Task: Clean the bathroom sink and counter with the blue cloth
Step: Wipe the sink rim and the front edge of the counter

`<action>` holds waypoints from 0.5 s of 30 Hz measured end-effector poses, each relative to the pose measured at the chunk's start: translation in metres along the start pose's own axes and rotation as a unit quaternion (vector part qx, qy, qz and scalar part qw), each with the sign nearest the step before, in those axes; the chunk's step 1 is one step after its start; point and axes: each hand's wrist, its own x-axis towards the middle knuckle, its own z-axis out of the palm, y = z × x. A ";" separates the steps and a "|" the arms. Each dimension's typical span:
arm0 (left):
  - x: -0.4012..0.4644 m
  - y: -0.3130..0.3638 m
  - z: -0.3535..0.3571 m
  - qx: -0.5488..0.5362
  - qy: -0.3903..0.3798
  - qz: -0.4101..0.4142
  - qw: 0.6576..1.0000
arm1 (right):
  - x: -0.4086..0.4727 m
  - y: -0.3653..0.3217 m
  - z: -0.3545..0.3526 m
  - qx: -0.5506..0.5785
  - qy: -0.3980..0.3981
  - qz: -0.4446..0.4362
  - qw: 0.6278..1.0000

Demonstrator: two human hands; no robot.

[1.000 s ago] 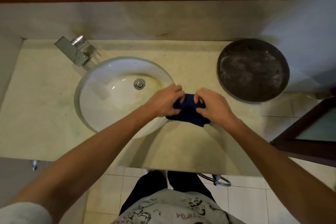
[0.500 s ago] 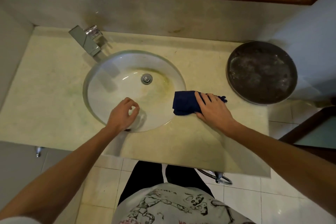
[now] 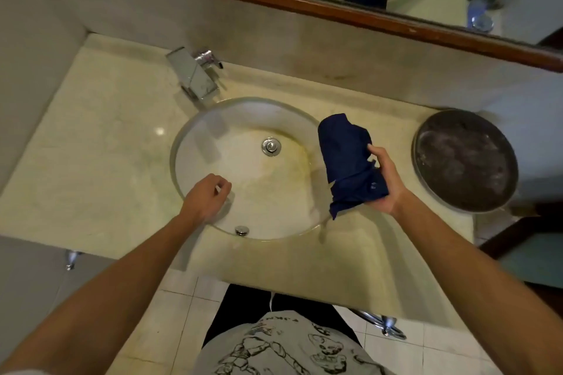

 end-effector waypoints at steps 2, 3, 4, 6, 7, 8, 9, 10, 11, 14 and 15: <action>-0.001 -0.005 -0.001 0.020 0.000 0.007 1.000 | 0.011 0.007 0.024 -0.034 -0.004 0.002 0.999; -0.004 -0.006 0.001 0.034 0.008 0.012 0.999 | 0.020 0.008 0.035 -0.078 0.012 -0.001 0.997; -0.007 -0.007 0.005 0.049 0.021 0.022 0.998 | 0.030 0.007 0.049 -0.115 0.033 -0.009 0.993; -0.011 -0.008 0.012 0.077 0.049 0.047 0.995 | 0.053 0.002 0.075 -0.167 0.083 -0.063 0.981; -0.012 -0.008 0.014 0.087 0.062 0.056 0.993 | 0.065 -0.003 0.086 -0.186 0.116 -0.112 0.969; -0.011 -0.010 0.016 0.087 0.073 0.059 0.992 | 0.077 -0.010 0.098 -0.209 0.149 -0.173 0.951; -0.010 -0.011 0.015 0.078 0.084 0.058 0.992 | 0.088 -0.017 0.111 -0.249 0.179 -0.240 0.921; -0.009 -0.013 0.015 0.067 0.097 0.058 0.991 | 0.099 -0.025 0.125 -0.305 0.206 -0.308 0.877; -0.010 -0.014 0.015 0.063 0.102 0.058 0.991 | 0.110 -0.032 0.137 -0.369 0.230 -0.373 0.820; -0.009 -0.013 0.018 0.085 0.119 0.073 0.987 | 0.158 -0.052 0.163 -0.561 0.249 -0.494 0.616; -0.008 -0.014 0.019 0.084 0.124 0.079 0.986 | 0.176 -0.056 0.172 -0.619 0.233 -0.497 0.562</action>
